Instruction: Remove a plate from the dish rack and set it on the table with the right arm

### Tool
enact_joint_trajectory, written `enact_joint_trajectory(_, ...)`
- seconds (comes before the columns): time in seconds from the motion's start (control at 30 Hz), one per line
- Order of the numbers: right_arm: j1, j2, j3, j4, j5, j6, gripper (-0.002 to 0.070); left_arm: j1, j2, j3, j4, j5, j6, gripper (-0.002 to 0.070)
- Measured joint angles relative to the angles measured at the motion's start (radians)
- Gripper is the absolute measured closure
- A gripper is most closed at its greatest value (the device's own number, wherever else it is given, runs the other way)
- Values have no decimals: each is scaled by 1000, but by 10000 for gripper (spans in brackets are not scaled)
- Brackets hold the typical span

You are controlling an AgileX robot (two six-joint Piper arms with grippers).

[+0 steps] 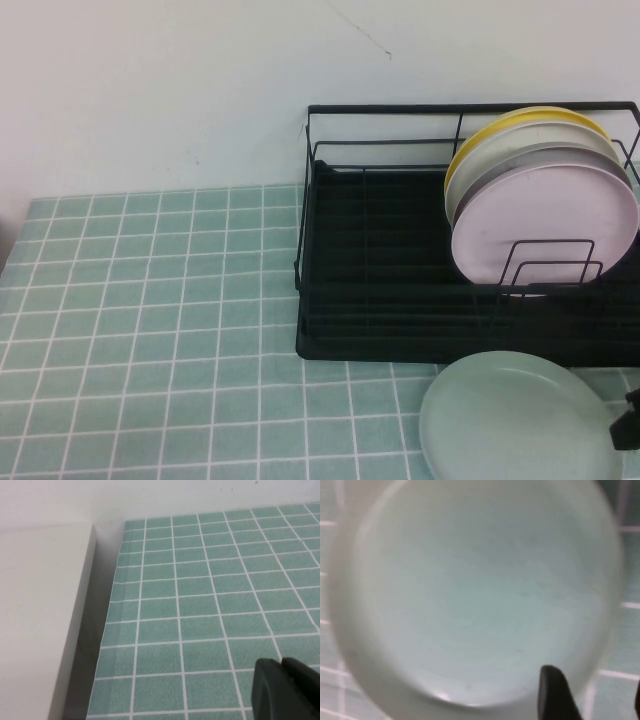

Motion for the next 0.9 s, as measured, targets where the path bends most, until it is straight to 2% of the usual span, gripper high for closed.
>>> enact_joint_trajectory(0.13, 0, 0, -34, -99, 22, 100, 342, 0, 0, 0, 0, 0, 0, 678)
enact_joint_trajectory(0.3, 0, -12, -76, -147, 75, 133, 353, 0, 0, 0, 0, 0, 0, 678)
enact_joint_trajectory(0.4, 0, -58, -85, -162, 116, 133, 420, 0, 0, 0, 0, 0, 0, 678)
enact_joint_trajectory(0.57, 0, -203, -88, -188, 184, 133, 623, 0, 0, 0, 0, 0, 0, 678)
enact_joint_trajectory(0.7, 0, -343, -88, -219, 244, 151, 667, 0, 0, 0, 0, 0, 0, 678)
enact_joint_trajectory(0.9, 0, -590, -88, -253, 346, 215, 677, 0, 0, 0, 0, 0, 0, 678)
